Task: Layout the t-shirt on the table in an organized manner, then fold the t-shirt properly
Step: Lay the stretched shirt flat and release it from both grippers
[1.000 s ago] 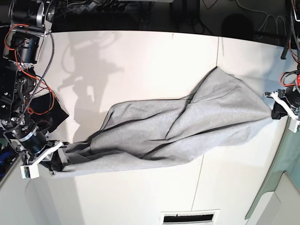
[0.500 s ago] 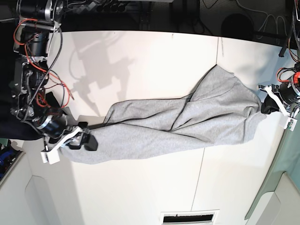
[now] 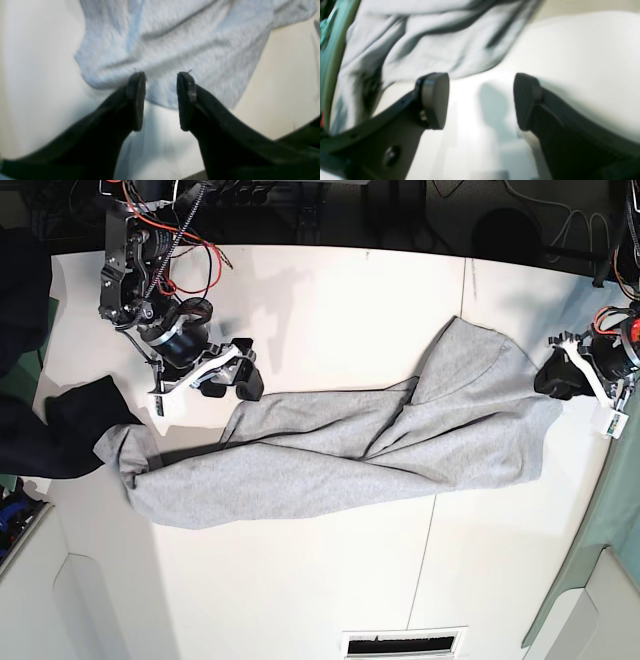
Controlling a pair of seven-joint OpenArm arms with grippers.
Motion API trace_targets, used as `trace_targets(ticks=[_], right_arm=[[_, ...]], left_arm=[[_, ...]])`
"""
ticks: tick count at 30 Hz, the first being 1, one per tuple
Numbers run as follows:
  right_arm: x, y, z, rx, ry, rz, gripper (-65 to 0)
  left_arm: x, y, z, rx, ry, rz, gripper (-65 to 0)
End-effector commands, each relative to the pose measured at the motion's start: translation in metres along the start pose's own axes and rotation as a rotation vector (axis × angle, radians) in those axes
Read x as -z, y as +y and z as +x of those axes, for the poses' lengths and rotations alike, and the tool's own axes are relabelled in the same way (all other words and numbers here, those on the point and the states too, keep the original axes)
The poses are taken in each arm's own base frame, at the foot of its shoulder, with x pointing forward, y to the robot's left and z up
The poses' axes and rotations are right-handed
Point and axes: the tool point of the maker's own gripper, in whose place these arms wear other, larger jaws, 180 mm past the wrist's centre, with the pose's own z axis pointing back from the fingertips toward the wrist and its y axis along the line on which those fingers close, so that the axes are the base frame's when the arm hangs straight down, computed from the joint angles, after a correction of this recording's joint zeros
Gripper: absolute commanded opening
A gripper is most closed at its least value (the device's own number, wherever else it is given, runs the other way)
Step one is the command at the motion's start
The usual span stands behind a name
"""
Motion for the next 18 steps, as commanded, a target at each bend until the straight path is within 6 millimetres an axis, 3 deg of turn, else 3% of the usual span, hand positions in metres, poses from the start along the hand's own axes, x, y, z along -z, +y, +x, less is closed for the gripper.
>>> trace_targets(ticks=[1, 3, 7, 12, 16, 18], right_arm=[[0.004, 0.001, 0.022, -0.029, -0.045, -0.007, -24.9], [0.009, 0.0, 0.028, -0.052, -0.039, -0.017, -24.9], [0.025, 0.004, 0.032, -0.053, -0.016, -0.002, -25.1], [0.05, 0.016, 0.034, -0.056, 0.033, 0.032, -27.4], [0.056, 0.02, 0.042, -0.073, 0.035, 0.038, -52.7], [0.057, 0.023, 0.049, -0.082, 0.023, 0.047, -63.8]], left_arm=[[-0.003, 0.0, 0.011, 0.008, -0.04, -0.006, -40.7], [0.002, -0.009, 0.003, -0.017, -0.038, -0.023, -40.1], [0.014, -0.028, -0.017, -0.054, -0.027, -0.039, -29.7], [0.025, -0.042, -0.02, -0.085, -0.058, -0.047, -29.7], [0.034, -0.039, -0.026, -0.084, -0.06, 0.034, -33.8], [0.041, -0.044, -0.03, -0.042, -0.056, 0.035, -46.7]])
